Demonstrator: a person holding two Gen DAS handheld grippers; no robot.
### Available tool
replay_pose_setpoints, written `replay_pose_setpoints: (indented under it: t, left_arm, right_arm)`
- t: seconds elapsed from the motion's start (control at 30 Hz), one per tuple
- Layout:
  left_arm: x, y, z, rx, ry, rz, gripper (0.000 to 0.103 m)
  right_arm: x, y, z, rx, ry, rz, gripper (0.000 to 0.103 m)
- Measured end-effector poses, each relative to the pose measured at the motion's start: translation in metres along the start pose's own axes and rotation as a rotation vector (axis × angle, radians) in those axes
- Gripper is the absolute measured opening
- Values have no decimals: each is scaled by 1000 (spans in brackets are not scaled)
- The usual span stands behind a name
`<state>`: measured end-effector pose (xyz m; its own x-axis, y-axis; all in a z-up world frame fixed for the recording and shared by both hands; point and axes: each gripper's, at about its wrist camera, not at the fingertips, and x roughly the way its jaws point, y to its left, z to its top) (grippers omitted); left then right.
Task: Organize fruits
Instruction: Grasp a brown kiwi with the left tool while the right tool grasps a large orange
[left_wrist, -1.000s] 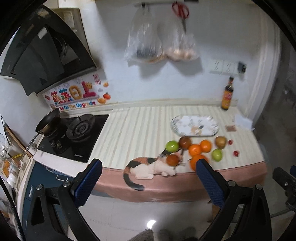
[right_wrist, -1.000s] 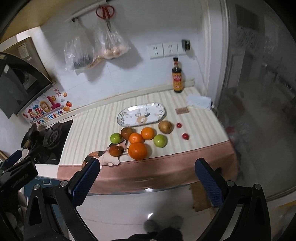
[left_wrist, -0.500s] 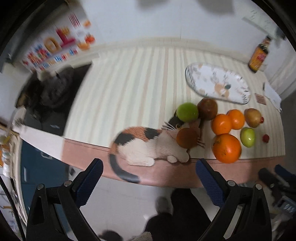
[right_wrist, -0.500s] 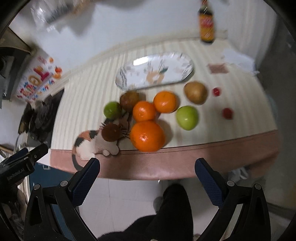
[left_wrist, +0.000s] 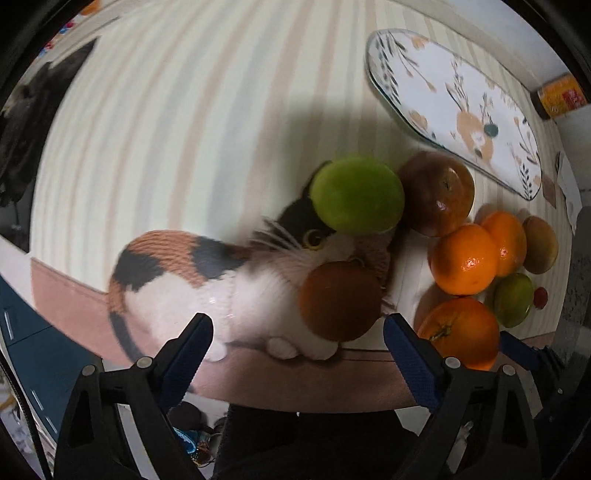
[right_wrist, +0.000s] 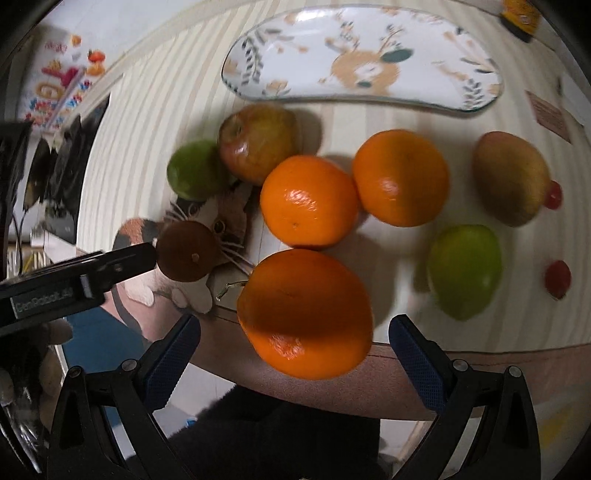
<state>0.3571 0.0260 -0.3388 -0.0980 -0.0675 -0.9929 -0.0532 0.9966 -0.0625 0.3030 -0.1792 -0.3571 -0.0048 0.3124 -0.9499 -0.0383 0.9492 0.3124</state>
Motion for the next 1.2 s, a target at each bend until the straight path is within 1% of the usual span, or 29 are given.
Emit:
replay_pose_setpoints:
  t: [0.07,0.2,0.27,0.4,0.6,0.67,0.73,0.77,0.8,0.93,1.03,1.07,1.2]
  left_arm:
    - [6,-6,5,18,12,-16,94]
    - [14,-15,10,65,37,-25,79]
    - [17,-16,10,81,51,-29,78]
    - [20,-15,10,91,52,-37,75]
    - [26,-20,4,121,46,-49,62]
    - [25,-20,2,125,42,-64,54]
    - [26,-25,1,133,36,-53,54]
    - [26,-25,0,137,30,-47,54]
    - [34,-39,-1,135,26,-42,53]
    - [26,-52,-11,137,1,-33,53]
    - [16,-49,-16,138,-16,-39,53]
    - [11,-51,-18,139,-23,-44,53]
    - [-21,-52,-23,129,-56,-74,53]
  right_arm:
    - [9,4,5,-12,24,4,103]
    - [22,11,9,-14,47,-13,103]
    - [26,14,9,-11,55,-19,103]
    - [37,17,11,11,82,-19,103]
    - [48,20,9,14,91,-32,103]
    - [53,22,9,18,95,-35,100]
    - [58,24,9,21,101,-52,95]
    - [53,22,9,23,101,-58,90]
    - [53,23,8,21,99,-74,88]
    - [52,18,2,35,84,-48,87]
    - [49,12,-4,50,82,-45,87]
    - [46,5,-6,57,82,-35,87]
    - [26,6,-9,76,65,32,87]
